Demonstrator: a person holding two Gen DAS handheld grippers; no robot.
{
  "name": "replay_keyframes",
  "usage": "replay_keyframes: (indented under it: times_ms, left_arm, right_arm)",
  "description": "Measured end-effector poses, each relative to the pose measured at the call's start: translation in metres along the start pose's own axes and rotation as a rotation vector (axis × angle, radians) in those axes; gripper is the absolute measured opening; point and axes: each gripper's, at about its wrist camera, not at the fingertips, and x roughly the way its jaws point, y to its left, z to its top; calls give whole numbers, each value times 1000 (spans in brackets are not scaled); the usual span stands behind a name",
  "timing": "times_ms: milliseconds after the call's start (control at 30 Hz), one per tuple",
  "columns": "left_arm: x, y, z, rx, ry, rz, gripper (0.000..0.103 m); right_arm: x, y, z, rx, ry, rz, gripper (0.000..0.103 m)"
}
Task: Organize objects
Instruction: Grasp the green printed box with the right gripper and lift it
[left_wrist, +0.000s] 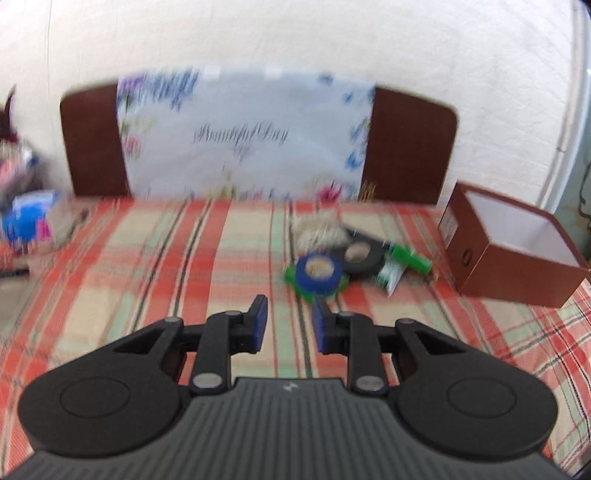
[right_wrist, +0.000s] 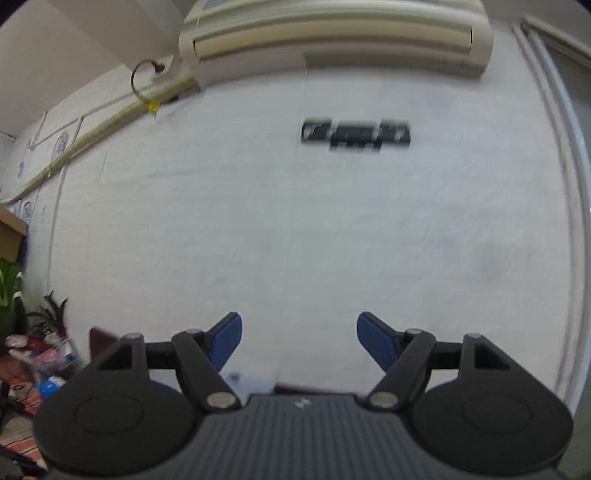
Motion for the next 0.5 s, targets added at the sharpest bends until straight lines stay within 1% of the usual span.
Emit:
replay_keyframes:
  times_ms: [33,67,100,133,167,200,233,267,300,400,467,500]
  left_arm:
    - [7,3,-3,-8,38,3,28]
    - [11,4,-5,-8,55,4,28]
    - [11,5,-8,-3,56,9,28]
    - [11,5,-10,3,52,15,28]
    - [9,5,-13,9,49,20,28]
    - [11,6,-15,11,54,20,28]
    - [13,7,-17,7,67,17,28]
    - [16,8,-19,1,83,11,28]
    - [20,9,-20,-7,96,4,28]
    - [25,8,-24,-10,113,-7,28]
    - [29,6,-25,-6,122,-16,28]
    - [30,5,-25,-3,125,-21,28]
  right_arm:
    - [13,9,-36,20,69,36,72]
    - [25,19,-70,18,129,67,69]
    - [36,32,-104,-4,187,86,67]
    - [48,45,-140,-33,252,96,66]
    - [61,58,-170,-59,316,98,62]
    - [73,71,-198,-95,374,98,54]
    - [85,83,-223,-146,419,88,51]
    - [96,95,-244,-215,442,60,49]
    - [105,106,-261,-295,449,30,49]
    - [135,128,-295,-505,471,-44,49]
    - [154,134,-313,-603,493,-87,48]
    - [162,135,-319,-636,500,-106,40]
